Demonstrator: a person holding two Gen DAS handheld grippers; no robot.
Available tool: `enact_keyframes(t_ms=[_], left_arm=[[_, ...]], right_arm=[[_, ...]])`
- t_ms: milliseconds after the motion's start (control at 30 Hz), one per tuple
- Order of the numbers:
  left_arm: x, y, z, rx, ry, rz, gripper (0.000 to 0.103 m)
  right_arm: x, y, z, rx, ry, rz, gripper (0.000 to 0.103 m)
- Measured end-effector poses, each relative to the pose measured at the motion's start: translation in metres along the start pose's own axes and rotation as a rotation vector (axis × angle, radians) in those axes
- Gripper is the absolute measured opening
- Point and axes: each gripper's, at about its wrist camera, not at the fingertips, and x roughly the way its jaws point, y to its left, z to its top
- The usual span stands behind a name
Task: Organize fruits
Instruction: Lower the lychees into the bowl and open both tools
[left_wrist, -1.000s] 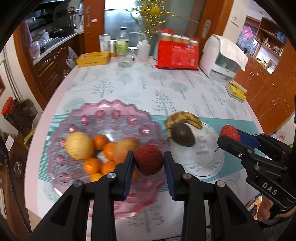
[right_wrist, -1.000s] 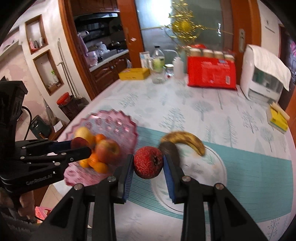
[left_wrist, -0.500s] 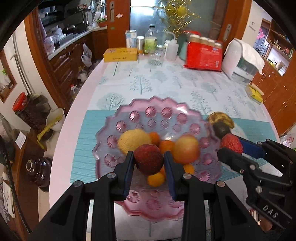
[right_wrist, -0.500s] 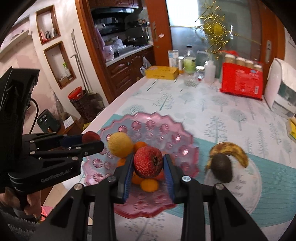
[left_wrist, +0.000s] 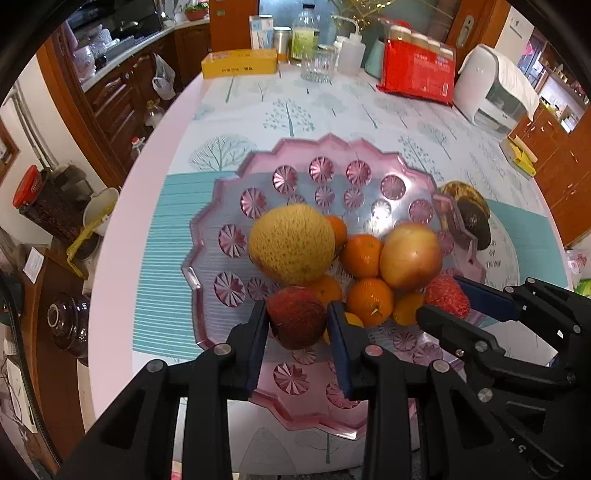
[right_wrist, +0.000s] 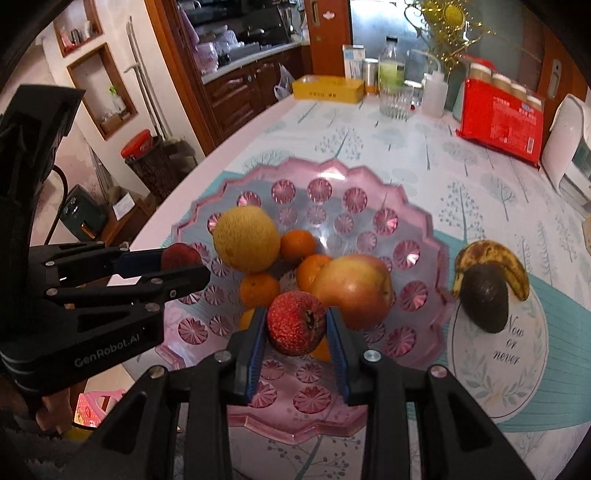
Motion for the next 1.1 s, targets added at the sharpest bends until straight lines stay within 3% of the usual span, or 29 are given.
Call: enact_keyframes(t_ms=[633, 700, 867, 1100], left_arm=[[0.026, -0.009, -0.01, 0.044, 0.106, -0.02, 0.034], [0.026, -0.01, -0.01, 0.045, 0.108, -0.012, 0.037], [0.025, -0.007, -0.01, 0.02, 0.112, 0.015, 0.06], [0.021, -0.005, -0.011, 0.003, 0.113, 0.023, 0.07]], right_arm=[[0.019, 0.002, -0.012, 0.007, 0.096, -0.009, 0.034], [0.019, -0.001, -0.014, 0.014, 0.103, -0.013, 0.035], [0.017, -0.005, -0.016, 0.037, 0.103, -0.029, 0.037], [0.009, -0.013, -0.019, 0.067, 0.087, -0.035, 0.044]])
